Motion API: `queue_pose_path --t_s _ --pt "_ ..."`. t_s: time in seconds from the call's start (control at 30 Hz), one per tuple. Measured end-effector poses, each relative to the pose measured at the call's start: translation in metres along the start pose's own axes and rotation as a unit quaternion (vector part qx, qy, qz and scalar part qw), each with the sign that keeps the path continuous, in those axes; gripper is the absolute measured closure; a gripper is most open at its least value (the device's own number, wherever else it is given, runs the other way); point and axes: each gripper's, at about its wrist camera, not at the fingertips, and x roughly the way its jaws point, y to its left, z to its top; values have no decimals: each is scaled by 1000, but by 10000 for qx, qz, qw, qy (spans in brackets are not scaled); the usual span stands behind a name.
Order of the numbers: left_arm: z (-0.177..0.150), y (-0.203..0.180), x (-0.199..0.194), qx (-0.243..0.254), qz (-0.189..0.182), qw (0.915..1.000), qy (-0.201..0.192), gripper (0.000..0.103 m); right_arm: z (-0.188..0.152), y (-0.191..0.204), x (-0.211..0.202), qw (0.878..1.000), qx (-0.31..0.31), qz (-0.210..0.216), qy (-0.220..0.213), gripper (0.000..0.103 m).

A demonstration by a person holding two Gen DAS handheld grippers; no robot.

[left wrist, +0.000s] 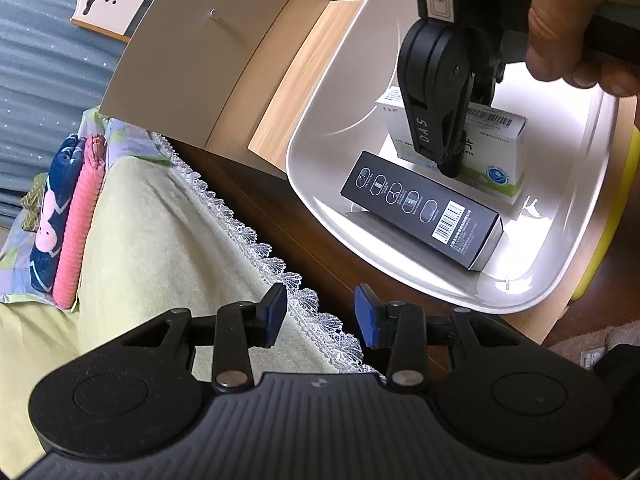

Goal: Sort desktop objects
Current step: 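Open the right gripper to release the white box in the basin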

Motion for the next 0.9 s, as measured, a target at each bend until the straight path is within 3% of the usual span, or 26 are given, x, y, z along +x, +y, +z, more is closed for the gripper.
queue_pose_path --t_s 0.43,0.9 --pt "2 2 6 -73 -73 9999 28 57 -1 -5 4 9996 159 234 33 80" --pt "2 1 5 -114 -118 9998 87 57 3 -12 -5 9977 395 495 -243 75"
